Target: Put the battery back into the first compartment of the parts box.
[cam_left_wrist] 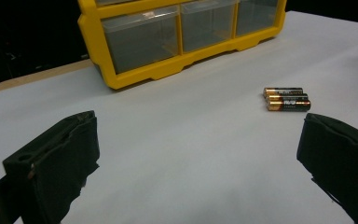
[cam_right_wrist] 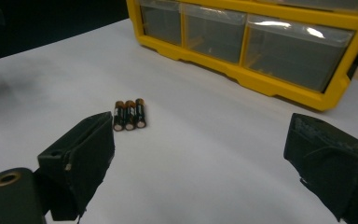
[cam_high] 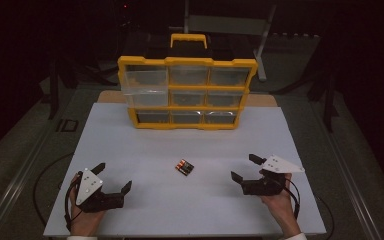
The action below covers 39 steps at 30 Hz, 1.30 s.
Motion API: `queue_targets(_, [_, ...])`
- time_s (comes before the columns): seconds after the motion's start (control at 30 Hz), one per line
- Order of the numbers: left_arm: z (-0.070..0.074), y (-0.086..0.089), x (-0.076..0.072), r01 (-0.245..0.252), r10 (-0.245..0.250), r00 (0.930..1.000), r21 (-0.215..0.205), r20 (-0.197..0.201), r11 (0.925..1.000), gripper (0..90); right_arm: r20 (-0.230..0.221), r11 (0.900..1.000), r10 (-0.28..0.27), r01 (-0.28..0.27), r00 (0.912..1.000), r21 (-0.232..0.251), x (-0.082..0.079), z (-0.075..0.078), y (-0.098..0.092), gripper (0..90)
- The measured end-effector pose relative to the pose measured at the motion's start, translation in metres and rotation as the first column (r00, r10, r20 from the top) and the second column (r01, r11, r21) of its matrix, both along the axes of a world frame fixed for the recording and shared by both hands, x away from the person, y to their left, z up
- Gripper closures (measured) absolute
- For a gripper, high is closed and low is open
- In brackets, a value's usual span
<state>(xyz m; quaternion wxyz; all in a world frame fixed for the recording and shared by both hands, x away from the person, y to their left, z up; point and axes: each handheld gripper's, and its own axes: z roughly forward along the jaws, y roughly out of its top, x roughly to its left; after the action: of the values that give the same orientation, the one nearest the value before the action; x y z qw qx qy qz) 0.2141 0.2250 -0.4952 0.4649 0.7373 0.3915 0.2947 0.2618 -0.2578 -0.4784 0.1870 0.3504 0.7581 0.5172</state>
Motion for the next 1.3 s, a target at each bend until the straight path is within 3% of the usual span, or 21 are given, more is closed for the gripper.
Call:
queue_targets(0.13, [-0.001,0.0,0.001,-0.002,0.002,1.0,-0.007,-0.005,1.0,0.0,-0.011,1.0,0.014,-0.014,0.9998,-0.012,0.007,0.005,0.008,8.5])
queue_targets(0.33, [0.0,0.001,0.001,-0.003,0.003,1.0,-0.01,0.0,1.0,0.0,0.013,0.999,0.042,-0.042,0.999,-0.028,0.019,0.016,0.024,8.6])
queue_targets(0.87, [0.0,0.002,-0.001,-0.002,0.002,1.0,-0.003,0.001,1.0,0.0,0.018,0.996,0.084,-0.083,0.9963,-0.01,0.049,0.032,0.06,9.1])
queue_targets(1.07, [-0.001,0.001,-0.001,0.001,-0.001,1.0,-0.003,0.003,1.0,0.0,0.003,0.993,0.107,-0.107,0.9942,-0.046,0.061,0.039,0.079,9.1])
queue_targets(1.3, [-0.002,0.001,-0.001,0.002,-0.002,1.0,-0.012,0.002,0.9999,0.0,-0.072,0.984,0.106,-0.115,0.9918,-0.138,0.078,0.039,0.1,9.1])
